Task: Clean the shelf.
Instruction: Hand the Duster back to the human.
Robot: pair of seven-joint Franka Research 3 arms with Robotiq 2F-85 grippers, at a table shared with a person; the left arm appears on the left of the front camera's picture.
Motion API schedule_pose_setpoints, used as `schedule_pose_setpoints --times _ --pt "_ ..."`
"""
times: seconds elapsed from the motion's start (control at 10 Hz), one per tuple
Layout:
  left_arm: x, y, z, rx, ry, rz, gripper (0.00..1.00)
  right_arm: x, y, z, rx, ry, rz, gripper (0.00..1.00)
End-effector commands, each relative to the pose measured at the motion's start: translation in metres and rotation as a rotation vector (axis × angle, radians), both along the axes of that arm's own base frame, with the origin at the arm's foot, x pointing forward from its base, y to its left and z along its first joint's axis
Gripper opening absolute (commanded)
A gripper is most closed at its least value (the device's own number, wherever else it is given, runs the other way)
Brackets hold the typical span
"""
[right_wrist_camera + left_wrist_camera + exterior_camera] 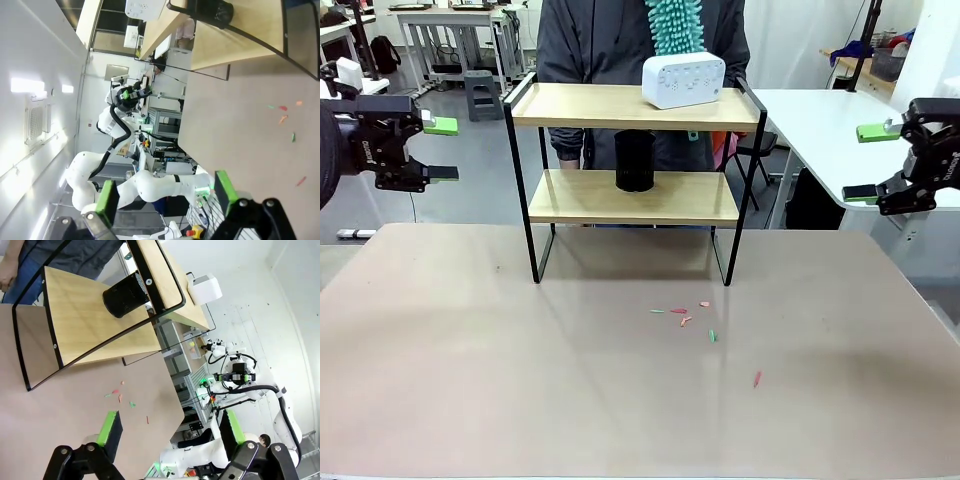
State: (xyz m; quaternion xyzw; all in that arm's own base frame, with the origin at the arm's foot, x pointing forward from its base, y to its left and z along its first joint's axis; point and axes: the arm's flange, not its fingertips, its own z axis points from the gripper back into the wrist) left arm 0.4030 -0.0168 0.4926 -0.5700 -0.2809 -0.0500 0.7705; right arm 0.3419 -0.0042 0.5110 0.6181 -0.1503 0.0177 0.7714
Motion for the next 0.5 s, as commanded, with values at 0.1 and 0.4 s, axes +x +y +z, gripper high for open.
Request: schedule_pose_setpoints --times 0.1,0.4 --pt "-0.0014 -0.0002 -0.0007 0.008 -0.019 -0.019 1.0 -0.0023 0.0 0.0013 0.001 0.001 0.005 1.0" --pt "-0.0014 -0.0002 -0.0007 0.008 -0.019 -0.019 1.0 -0.0023 0.0 0.0013 0.001 0.001 0.005 1.0"
